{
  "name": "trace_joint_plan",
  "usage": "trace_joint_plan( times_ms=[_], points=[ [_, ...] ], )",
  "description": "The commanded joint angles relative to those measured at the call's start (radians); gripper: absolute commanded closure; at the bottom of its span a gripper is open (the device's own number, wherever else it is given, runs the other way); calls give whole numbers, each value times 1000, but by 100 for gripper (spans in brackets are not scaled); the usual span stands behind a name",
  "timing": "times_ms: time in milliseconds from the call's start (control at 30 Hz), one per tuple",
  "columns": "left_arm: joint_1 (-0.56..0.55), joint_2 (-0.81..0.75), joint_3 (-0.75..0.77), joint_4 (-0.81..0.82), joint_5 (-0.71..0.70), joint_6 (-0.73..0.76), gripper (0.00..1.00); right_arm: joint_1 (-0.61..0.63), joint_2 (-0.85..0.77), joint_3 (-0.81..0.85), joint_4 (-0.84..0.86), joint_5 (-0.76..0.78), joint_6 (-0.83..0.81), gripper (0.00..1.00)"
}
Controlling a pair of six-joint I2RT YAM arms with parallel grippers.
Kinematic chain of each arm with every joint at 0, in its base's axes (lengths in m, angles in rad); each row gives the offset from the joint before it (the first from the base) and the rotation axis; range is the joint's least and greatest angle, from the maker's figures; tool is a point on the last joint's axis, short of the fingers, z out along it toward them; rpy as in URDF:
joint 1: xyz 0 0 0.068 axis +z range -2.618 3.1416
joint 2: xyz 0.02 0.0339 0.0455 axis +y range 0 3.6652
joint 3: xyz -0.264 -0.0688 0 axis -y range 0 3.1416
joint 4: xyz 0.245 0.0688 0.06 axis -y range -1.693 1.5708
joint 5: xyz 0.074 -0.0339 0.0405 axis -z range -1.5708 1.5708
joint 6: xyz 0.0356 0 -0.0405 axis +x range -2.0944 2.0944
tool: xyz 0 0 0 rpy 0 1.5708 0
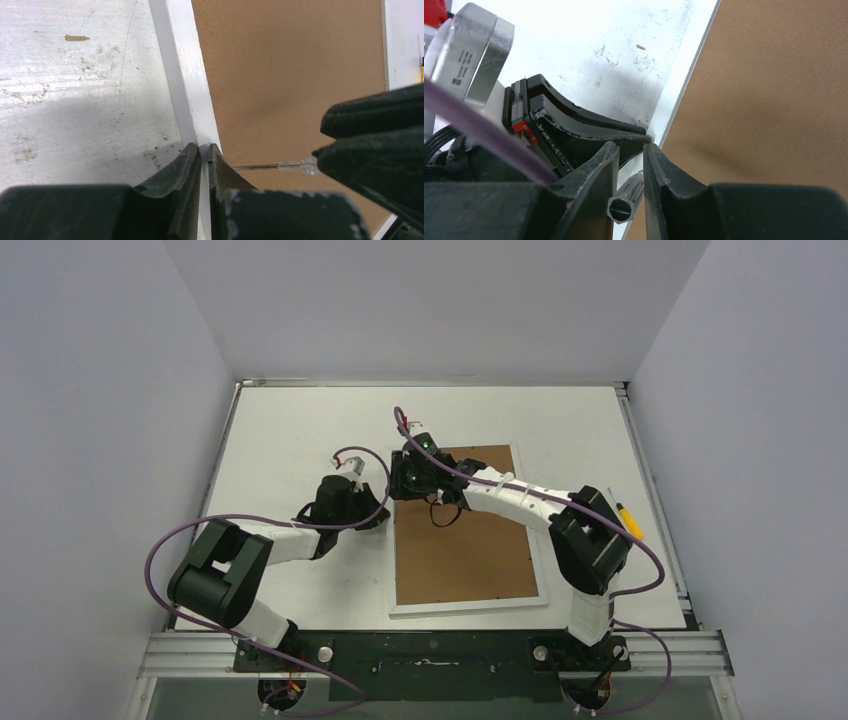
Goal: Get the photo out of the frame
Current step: Release the photo frame item from the photo frame.
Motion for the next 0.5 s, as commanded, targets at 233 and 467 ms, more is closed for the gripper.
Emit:
trace_joint_plan(
  times_ms=[233,467],
  points=[
    [-27,21,29,11,69,-13,93,166,-85,-34,281,-96,206,95],
    [-21,8,23,0,57,-10,94,107,-195,-119,266,-43,179,95]
  ],
)
